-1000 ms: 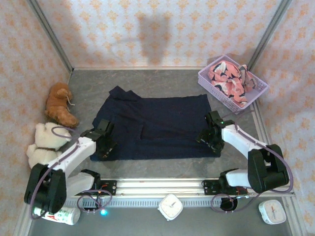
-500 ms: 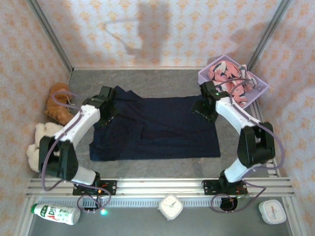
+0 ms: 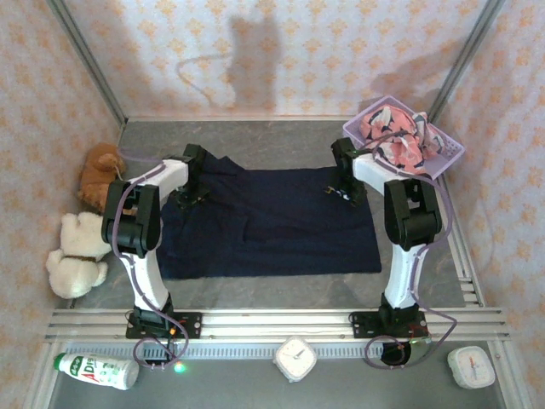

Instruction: Fold and stack the mixed laundry pile

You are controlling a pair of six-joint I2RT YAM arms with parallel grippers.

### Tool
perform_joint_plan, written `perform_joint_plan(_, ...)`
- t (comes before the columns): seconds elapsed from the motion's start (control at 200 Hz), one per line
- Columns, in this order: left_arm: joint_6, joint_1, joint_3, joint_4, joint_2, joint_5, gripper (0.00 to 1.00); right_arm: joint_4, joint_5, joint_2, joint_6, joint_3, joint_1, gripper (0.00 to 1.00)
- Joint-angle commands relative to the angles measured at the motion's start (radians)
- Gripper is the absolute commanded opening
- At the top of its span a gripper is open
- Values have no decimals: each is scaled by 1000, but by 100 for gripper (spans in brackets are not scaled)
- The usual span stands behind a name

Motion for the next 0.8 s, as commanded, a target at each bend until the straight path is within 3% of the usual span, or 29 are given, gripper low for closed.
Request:
perform_joint_plan(0.0,11,10,-80,-62,-56,-84,63,-9,-36,-4,62,-46,-3,83)
perform_joint_plan(0.185,-15,9,-226,-53,-142,-93,63,19,-110,-64,119,-149,35,83)
perform_joint_plan(0.315,-3,9,-195,-96,-183,-127,64,-14,-98,-116,98,-107,39,83)
perform_joint_plan(0.455,32,18,-33,-126,-179,-152,67,-125,-16,-84,-5,93,15,83)
perform_joint_plan(0.62,59,32,212,-142,-69,-125,69,-154,46,49,-51,303,-35,82)
perform_joint_plan(0.791,84,50,399,-148,62,-51,69,-178,91,223,-69,501,-48,73)
